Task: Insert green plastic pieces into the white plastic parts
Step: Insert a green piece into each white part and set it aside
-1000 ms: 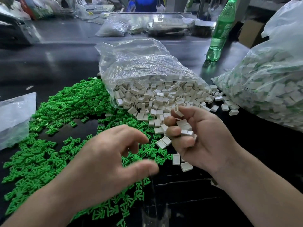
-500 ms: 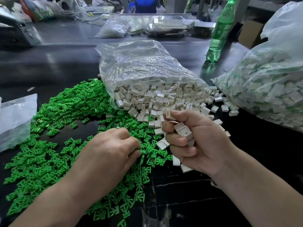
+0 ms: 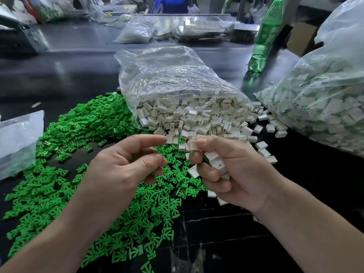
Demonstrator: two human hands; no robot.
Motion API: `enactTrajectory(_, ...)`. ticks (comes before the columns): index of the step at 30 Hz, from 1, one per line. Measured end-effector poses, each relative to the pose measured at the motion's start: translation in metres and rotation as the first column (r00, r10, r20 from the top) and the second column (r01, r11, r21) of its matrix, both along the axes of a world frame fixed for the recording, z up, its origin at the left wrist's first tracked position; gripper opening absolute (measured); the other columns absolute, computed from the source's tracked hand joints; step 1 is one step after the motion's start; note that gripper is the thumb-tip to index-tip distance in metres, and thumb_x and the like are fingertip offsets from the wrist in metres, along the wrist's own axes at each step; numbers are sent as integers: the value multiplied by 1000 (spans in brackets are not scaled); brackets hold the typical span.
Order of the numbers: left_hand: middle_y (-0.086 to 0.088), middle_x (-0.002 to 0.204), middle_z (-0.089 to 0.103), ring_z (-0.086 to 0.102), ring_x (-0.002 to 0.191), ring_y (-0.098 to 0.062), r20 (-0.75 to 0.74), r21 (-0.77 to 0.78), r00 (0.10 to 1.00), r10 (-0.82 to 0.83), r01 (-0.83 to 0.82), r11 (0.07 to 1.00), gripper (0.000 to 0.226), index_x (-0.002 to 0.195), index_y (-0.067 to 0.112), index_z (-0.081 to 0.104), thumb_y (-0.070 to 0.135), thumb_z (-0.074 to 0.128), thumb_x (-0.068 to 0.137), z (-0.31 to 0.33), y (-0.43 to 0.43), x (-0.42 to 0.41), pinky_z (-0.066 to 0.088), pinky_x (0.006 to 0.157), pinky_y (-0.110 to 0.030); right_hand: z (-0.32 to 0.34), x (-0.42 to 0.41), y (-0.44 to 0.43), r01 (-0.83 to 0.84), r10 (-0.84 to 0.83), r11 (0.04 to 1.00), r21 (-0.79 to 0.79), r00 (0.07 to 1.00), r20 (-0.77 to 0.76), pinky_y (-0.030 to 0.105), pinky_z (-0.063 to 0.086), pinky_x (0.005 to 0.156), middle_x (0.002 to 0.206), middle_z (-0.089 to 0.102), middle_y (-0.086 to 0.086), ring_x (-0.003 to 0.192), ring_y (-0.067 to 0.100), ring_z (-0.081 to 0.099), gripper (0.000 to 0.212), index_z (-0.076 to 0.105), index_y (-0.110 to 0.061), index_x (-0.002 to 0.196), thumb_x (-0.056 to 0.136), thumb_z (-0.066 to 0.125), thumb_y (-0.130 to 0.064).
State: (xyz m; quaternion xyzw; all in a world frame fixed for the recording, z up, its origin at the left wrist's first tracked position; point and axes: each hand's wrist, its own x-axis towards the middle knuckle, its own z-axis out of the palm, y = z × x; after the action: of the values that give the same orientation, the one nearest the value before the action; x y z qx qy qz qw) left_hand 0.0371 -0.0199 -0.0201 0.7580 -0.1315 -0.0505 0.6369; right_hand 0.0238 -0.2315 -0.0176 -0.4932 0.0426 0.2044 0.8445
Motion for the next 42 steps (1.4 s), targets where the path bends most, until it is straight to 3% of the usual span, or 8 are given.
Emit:
enactTrajectory(7,-4,91,77,74,84,-20,-33,-86,998,51,-54,995,11,89,30,69,29,68,77,-5,-4,1,60,67,-25,3,-2,2,-14,14,1000,-9,1000,27,16,30,31,77,59,5,45,9,47,11,66,-17,77,87,66,-20)
enactTrajectory(11,6,77,71,66,66,-5,114,149,986,123,-140,979,18,89,34,71,46,72,76,-6,1,-1,53,62,-14,2,-4,3,35,-28,986,-164,998,49,16,28,33,72,57,3,45,11,46,13,63,-16,85,97,62,-18)
enactTrajectory(14,-1,70,66,61,61,-16,-64,-56,996,55,-58,997,21,87,25,73,39,83,74,-6,1,0,52,55,-24,0,-7,8,42,-9,958,-282,993,118,17,29,34,70,59,2,43,12,47,13,67,-17,83,96,66,-19)
enactTrajectory(17,-8,73,67,63,61,-19,-215,-302,976,-47,-21,953,9,79,22,74,28,76,73,-6,-3,2,51,51,-26,-2,-9,11,58,7,945,-321,980,198,17,31,34,70,61,2,42,12,49,12,70,-18,84,96,66,-20)
enactTrajectory(21,-10,76,70,66,62,-19,-240,-347,966,-96,7,938,15,77,23,75,33,77,67,-8,-8,0,51,48,-26,-4,-11,12,67,42,928,-367,959,281,18,32,34,71,62,1,43,13,51,12,71,-23,82,90,66,-31)
enactTrajectory(30,-10,80,72,68,66,-22,-144,-219,988,-62,29,975,23,84,23,74,43,74,72,-11,-8,-5,53,54,-26,-2,-14,13,160,66,859,-486,907,416,21,37,35,68,62,-4,46,13,54,12,69,-25,87,97,65,-31)
enactTrajectory(34,-11,77,71,68,64,-25,-180,-209,980,-82,43,977,10,79,24,73,33,69,80,-10,-11,-7,53,53,-28,-1,-15,11,184,144,778,-601,879,455,15,39,41,64,61,-5,46,8,55,18,65,-26,85,101,60,-32)
enactTrajectory(42,-8,70,68,69,64,-29,-165,-36,973,-159,155,987,17,76,21,70,34,64,86,0,-2,-5,56,55,-32,2,-16,10,109,299,670,-735,866,401,21,41,46,60,59,-3,46,4,54,19,61,-31,83,101,58,-36)
